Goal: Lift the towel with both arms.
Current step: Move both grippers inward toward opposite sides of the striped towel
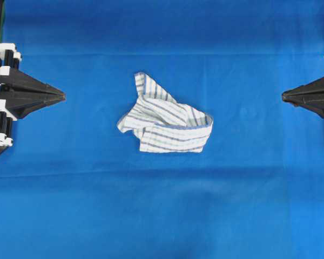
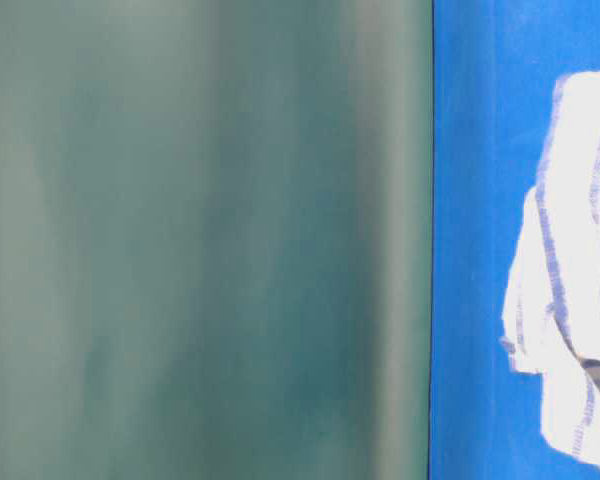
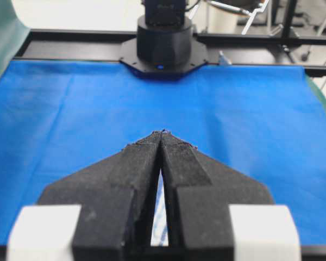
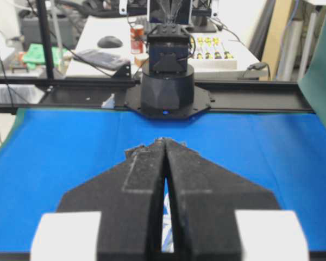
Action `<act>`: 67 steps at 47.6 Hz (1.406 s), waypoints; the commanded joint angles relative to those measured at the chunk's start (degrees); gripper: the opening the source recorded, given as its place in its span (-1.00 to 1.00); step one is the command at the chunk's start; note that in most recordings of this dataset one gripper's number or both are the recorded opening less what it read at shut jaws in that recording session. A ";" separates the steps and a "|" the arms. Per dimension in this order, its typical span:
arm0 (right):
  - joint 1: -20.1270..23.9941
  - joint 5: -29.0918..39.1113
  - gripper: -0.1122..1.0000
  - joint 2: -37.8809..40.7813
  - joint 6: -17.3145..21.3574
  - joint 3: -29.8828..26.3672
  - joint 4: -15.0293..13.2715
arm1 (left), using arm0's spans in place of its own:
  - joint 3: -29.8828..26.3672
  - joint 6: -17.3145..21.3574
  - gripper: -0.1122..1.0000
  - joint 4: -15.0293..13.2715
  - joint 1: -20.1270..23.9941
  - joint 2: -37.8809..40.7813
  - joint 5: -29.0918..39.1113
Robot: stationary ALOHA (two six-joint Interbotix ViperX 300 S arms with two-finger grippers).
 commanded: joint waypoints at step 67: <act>5.89 23.73 0.34 50.01 3.60 -25.49 0.09 | -14.50 0.79 0.87 -1.32 -3.69 46.85 5.01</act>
